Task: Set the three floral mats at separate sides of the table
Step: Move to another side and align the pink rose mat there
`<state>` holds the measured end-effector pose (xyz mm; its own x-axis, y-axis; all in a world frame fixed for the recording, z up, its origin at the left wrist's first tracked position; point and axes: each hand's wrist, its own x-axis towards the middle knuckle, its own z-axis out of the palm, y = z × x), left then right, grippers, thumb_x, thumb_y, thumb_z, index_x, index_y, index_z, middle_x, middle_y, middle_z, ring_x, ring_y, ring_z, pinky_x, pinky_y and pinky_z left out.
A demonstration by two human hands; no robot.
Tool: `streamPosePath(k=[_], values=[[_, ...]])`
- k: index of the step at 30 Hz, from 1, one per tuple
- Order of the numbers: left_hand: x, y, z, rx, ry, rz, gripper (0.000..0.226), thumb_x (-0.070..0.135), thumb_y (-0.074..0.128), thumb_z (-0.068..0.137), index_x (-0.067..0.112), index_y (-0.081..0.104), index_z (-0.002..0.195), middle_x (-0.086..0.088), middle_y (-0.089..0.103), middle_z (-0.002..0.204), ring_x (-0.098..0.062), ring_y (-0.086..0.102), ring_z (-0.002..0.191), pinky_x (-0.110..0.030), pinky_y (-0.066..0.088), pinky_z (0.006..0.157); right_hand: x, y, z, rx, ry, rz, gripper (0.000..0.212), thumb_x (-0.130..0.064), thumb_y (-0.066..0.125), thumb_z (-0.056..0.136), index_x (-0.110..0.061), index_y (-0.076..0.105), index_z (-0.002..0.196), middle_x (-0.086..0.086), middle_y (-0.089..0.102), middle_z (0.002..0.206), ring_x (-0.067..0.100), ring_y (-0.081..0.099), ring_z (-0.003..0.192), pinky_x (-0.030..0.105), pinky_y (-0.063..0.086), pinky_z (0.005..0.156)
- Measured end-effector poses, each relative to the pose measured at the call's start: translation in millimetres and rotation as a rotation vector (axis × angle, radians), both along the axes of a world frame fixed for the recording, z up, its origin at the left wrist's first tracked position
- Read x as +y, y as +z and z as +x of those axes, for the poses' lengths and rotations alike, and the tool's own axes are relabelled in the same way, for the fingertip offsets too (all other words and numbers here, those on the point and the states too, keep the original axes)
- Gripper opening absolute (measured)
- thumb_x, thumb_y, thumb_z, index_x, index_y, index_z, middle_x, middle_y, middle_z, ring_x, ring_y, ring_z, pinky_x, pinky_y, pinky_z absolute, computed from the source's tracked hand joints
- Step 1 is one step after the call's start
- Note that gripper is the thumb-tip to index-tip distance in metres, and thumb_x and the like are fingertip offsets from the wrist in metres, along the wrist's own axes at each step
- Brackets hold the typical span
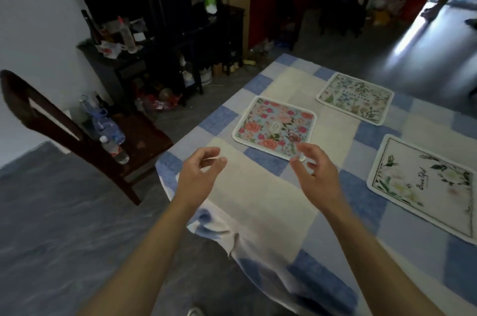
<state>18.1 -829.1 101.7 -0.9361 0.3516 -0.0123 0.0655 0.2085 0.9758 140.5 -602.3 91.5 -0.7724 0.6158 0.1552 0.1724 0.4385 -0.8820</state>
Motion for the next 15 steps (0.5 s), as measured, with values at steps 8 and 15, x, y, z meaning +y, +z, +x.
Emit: streamPosePath(k=[8, 15], values=[[6.8, 4.6, -72.5, 0.02, -0.215, 0.047, 0.022, 0.023, 0.071, 0.086, 0.025, 0.066, 0.107, 0.009, 0.069, 0.107, -0.011, 0.066, 0.097, -0.039, 0.057, 0.084, -34.4, 6.9, -15.0, -0.028, -0.231, 0.09, 0.038, -0.027, 0.062, 0.093, -0.02, 0.056, 0.129, -0.002, 0.059, 0.125, 0.011, 0.055, 0.113, 0.028, 0.046, 0.094], [34.8, -16.1, -117.3, -0.001, -0.285, -0.005, 0.023, 0.022, 0.071, 0.086, 0.027, 0.066, 0.107, 0.014, 0.068, 0.107, -0.007, 0.064, 0.099, -0.027, 0.055, 0.079, -5.6, -5.9, -54.5, -0.032, -0.3, 0.081, 0.032, -0.031, 0.062, 0.093, -0.029, 0.056, 0.124, -0.009, 0.057, 0.12, 0.008, 0.055, 0.11, 0.023, 0.046, 0.09]])
